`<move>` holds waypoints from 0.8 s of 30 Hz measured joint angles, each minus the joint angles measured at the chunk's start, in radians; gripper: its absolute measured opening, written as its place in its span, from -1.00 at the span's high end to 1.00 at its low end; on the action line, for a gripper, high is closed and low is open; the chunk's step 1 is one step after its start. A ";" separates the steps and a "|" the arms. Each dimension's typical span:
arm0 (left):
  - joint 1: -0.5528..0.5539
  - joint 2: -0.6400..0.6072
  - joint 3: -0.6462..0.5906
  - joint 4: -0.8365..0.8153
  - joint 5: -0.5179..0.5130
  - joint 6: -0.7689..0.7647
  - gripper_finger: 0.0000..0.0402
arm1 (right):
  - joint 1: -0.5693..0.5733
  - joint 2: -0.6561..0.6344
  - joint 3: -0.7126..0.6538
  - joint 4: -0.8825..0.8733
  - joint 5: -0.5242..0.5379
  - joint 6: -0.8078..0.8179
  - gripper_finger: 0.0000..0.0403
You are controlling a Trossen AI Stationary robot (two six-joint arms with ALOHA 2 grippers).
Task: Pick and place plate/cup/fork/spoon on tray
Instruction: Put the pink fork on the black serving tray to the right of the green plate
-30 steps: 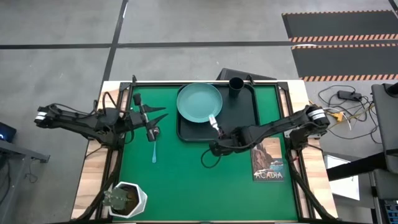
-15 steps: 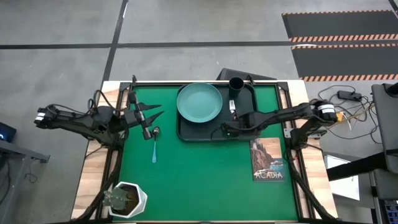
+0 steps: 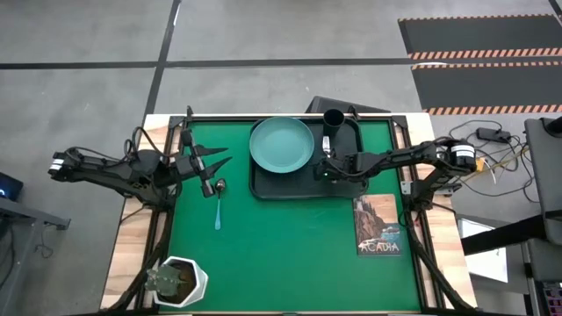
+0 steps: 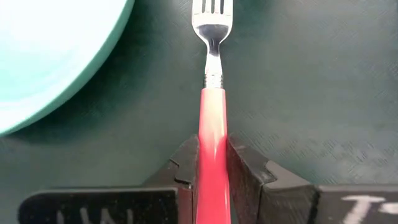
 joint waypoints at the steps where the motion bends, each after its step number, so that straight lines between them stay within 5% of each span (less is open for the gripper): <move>1: 0.000 0.000 0.000 0.000 0.000 0.000 0.55 | 0.000 0.000 -0.009 0.014 0.004 0.005 0.76; 14: 0.000 0.000 -0.001 0.000 0.000 0.000 0.55 | 0.000 0.001 -0.066 0.072 0.043 -0.008 0.76; 24: 0.000 0.000 -0.004 -0.001 0.000 0.000 0.55 | -0.003 0.001 -0.066 -0.078 0.060 -0.005 0.76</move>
